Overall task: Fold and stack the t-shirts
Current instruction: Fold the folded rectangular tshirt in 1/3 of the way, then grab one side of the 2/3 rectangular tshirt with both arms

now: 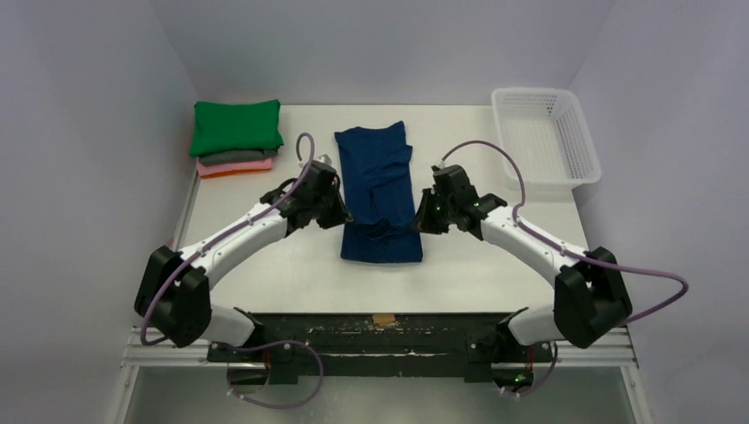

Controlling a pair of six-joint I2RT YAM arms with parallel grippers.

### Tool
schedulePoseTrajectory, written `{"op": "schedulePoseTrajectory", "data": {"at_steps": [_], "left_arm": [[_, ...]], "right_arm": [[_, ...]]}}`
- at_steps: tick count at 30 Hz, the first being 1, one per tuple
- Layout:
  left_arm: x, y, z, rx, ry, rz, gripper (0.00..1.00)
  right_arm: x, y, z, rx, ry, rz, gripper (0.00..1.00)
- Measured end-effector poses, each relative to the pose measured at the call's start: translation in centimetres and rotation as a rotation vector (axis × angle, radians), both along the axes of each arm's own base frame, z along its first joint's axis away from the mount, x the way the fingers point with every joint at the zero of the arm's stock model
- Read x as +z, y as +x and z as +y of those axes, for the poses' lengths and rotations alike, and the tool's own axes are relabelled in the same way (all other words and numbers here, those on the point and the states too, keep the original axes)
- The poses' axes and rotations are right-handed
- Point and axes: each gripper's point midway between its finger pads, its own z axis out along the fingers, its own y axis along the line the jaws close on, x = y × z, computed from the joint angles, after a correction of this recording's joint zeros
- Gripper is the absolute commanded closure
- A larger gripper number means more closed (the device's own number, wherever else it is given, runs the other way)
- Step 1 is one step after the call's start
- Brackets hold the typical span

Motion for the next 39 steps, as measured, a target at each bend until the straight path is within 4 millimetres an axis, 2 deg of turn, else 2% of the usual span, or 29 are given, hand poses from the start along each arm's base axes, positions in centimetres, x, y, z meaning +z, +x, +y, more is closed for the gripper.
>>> {"op": "schedulePoseTrajectory", "data": {"at_steps": [7, 11, 13, 18, 19, 20, 21, 22, 23, 24, 26, 27, 29, 31, 33, 36, 39], "left_arm": [[-1.4, 6.5, 0.6, 0.026, 0.021, 0.053, 1.00], [-2.6, 8.7, 1.6, 0.045, 0.042, 0.083, 1.00], [-3.1, 9.5, 2.1, 0.052, 0.051, 0.098, 0.99], [-4.2, 11.6, 2.3, 0.043, 0.062, 0.119, 0.86], [-4.4, 11.9, 2.3, 0.039, 0.062, 0.123, 0.85], [-4.7, 12.1, 2.3, 0.036, 0.062, 0.127, 0.82], [-4.9, 12.3, 2.2, 0.033, 0.061, 0.131, 0.75], [-5.0, 12.6, 2.1, 0.030, 0.058, 0.135, 0.61], [-5.1, 12.8, 2.1, 0.025, 0.059, 0.135, 0.43], [-5.1, 13.0, 2.1, 0.019, 0.060, 0.136, 0.29], [-4.6, 13.7, 2.2, 0.015, 0.054, 0.131, 0.09], [-4.3, 14.0, 2.2, 0.012, 0.053, 0.123, 0.01], [-3.5, 14.3, 2.7, 0.013, 0.051, 0.100, 0.00], [-2.8, 13.6, 3.2, 0.016, 0.043, 0.077, 0.00], [-2.2, 11.6, 4.0, 0.015, 0.039, 0.063, 0.00], [-1.6, 7.2, 4.8, 0.004, 0.030, 0.050, 0.00], [-2.7, 3.4, 4.6, -0.030, 0.028, 0.058, 0.08]], "right_arm": [[-0.9, 6.4, 0.2, -0.030, -0.010, 0.006, 1.00], [-1.4, 10.1, 0.5, -0.038, 0.022, 0.007, 1.00], [-1.9, 11.3, 0.5, -0.043, 0.030, 0.014, 1.00], [-3.8, 13.2, 0.2, -0.054, 0.035, 0.054, 1.00], [-4.2, 13.6, 0.1, -0.058, 0.035, 0.061, 0.99], [-4.5, 13.9, 0.1, -0.062, 0.035, 0.066, 0.92], [-4.8, 14.3, -0.1, -0.068, 0.036, 0.071, 0.82], [-5.1, 14.7, -0.2, -0.075, 0.036, 0.073, 0.67], [-5.2, 15.0, -0.3, -0.086, 0.040, 0.076, 0.56], [-5.4, 15.3, -0.6, -0.094, 0.040, 0.077, 0.47], [-5.2, 16.1, -1.1, -0.111, 0.045, 0.071, 0.28], [-4.9, 16.6, -1.2, -0.114, 0.047, 0.061, 0.25], [-4.1, 17.1, -1.6, -0.114, 0.048, 0.034, 0.24], [-3.5, 16.9, -1.9, -0.108, 0.048, 0.014, 0.24], [-3.1, 15.4, -2.3, -0.097, 0.046, 0.004, 0.26], [-3.5, 11.3, -3.0, -0.081, 0.049, 0.017, 0.28], [-5.1, 6.6, -3.5, -0.057, 0.042, 0.070, 0.32]]}}
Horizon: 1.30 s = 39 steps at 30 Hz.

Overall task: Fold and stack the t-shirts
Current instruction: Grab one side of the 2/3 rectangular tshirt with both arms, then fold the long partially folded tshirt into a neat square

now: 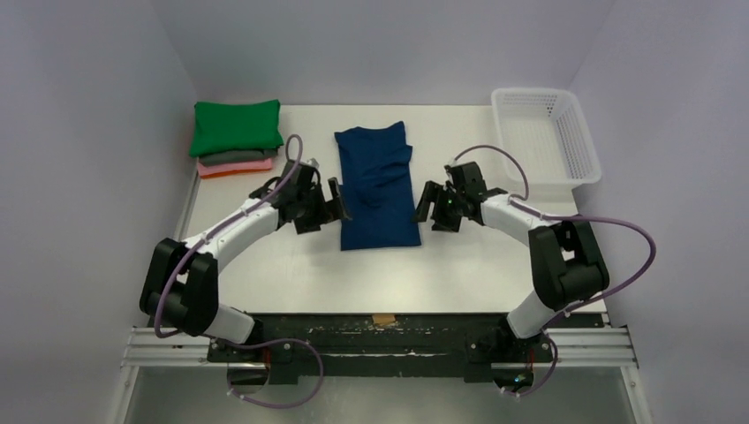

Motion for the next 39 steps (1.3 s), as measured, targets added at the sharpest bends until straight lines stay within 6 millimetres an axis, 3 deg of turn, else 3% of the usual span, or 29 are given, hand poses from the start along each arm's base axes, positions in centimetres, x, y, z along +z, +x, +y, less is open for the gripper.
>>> {"op": "schedulePoseTrajectory", "data": {"at_steps": [4, 7, 13, 20, 22, 25, 32, 36, 39], "left_arm": [[-3.8, -4.2, -0.8, -0.045, 0.016, 0.089, 0.23], [-6.1, -6.0, -0.4, -0.042, 0.031, 0.156, 0.31], [-6.8, -5.1, -1.8, -0.046, -0.027, 0.147, 0.45], [-7.5, -4.0, -3.4, -0.065, -0.082, 0.153, 0.86], [-7.8, -4.1, -3.7, -0.067, -0.088, 0.160, 1.00], [-8.1, -4.2, -4.0, -0.073, -0.096, 0.168, 1.00], [-8.0, -5.1, -4.0, -0.084, -0.094, 0.151, 1.00], [-7.0, -8.6, -3.7, -0.117, -0.066, 0.152, 1.00], [-4.1, -12.1, -3.8, -0.167, -0.074, 0.102, 1.00]], "right_arm": [[-2.5, -4.4, -0.4, 0.024, -0.022, 0.076, 0.41], [-2.7, -5.6, -0.3, 0.031, -0.007, 0.083, 0.48], [-3.2, -6.1, -0.2, 0.029, 0.008, 0.086, 0.57], [-3.5, -6.5, 1.1, 0.059, 0.032, 0.088, 0.65], [-3.5, -6.5, 1.3, 0.065, 0.038, 0.088, 0.79], [-4.0, -6.6, 1.5, 0.068, 0.036, 0.100, 1.00], [-4.2, -7.5, 1.8, 0.079, 0.029, 0.089, 1.00], [-3.4, -10.9, 1.6, 0.117, 0.017, 0.073, 1.00], [-1.8, -14.2, 1.6, 0.167, 0.019, 0.041, 1.00]]}}
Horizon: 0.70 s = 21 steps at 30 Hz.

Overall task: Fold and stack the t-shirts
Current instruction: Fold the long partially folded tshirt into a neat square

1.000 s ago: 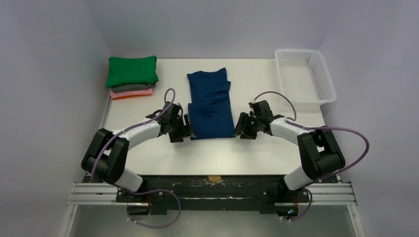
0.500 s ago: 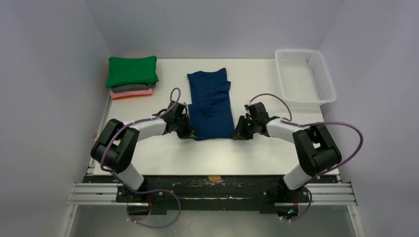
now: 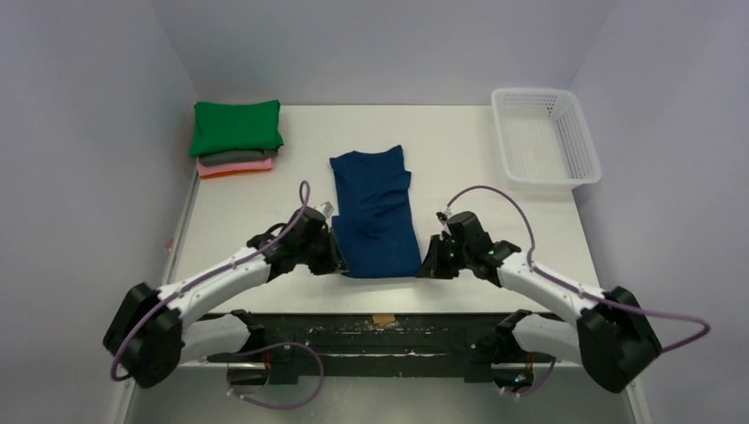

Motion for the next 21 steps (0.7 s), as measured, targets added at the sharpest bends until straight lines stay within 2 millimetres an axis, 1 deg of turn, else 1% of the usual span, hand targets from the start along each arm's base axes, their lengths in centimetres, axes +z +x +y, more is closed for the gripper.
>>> {"op": "schedulePoseTrajectory", "data": {"at_steps": [3, 5, 6, 7, 10, 12, 14, 16, 18, 21], "left_arm": [[3.5, -2.5, 0.4, -0.017, -0.062, -0.079, 1.00], [5.3, -3.8, 1.0, -0.013, -0.103, -0.124, 1.00], [6.2, -4.4, 1.4, -0.008, -0.127, -0.142, 1.00], [6.9, -5.0, 1.7, -0.008, -0.144, -0.156, 1.00], [8.4, -5.9, 2.3, -0.004, -0.184, -0.191, 1.00], [9.0, -6.2, 2.6, -0.001, -0.190, -0.199, 1.00], [9.5, -6.1, 2.7, 0.001, -0.182, -0.200, 1.00], [10.1, -5.4, 2.5, 0.007, -0.163, -0.199, 1.00], [10.4, -4.3, 2.5, 0.023, -0.144, -0.194, 1.00], [10.3, -1.6, 3.0, 0.078, -0.131, -0.175, 1.00]], "right_arm": [[2.3, -3.0, -0.1, 0.043, 0.042, -0.042, 1.00], [3.9, -4.4, -0.6, 0.048, 0.073, -0.071, 1.00], [5.3, -4.8, -0.9, 0.045, 0.100, -0.104, 1.00], [5.6, -4.9, -0.9, 0.044, 0.107, -0.111, 1.00], [8.1, -5.5, -1.0, 0.051, 0.158, -0.163, 1.00], [9.7, -5.5, -0.8, 0.058, 0.183, -0.189, 1.00], [11.3, -5.1, -0.5, 0.061, 0.201, -0.217, 1.00], [12.4, -4.6, -0.1, 0.062, 0.209, -0.235, 1.00], [13.0, -3.9, 0.2, 0.059, 0.212, -0.245, 1.00], [13.7, -2.0, 0.7, 0.033, 0.178, -0.257, 1.00]]}}
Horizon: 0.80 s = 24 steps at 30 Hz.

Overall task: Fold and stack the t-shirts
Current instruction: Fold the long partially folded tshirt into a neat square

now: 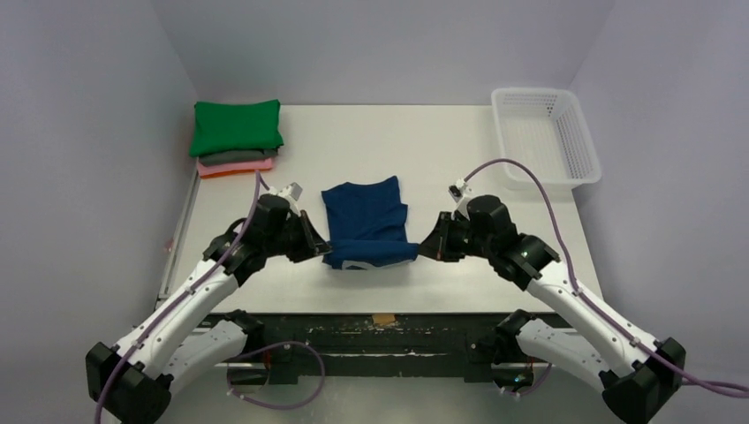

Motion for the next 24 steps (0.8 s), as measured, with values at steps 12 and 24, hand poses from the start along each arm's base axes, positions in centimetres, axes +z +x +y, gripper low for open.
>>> {"op": "schedulePoseTrajectory", "data": {"at_steps": [12, 24], "left_arm": [[0.2, 10.9, 0.8, 0.059, -0.049, 0.056, 1.00], [-1.7, 21.4, 1.9, 0.063, -0.105, 0.109, 1.00]], "right_arm": [[2.6, 11.2, 1.6, -0.110, -0.099, -0.055, 1.00], [-1.0, 21.4, 1.7, -0.148, -0.079, 0.037, 1.00]]}}
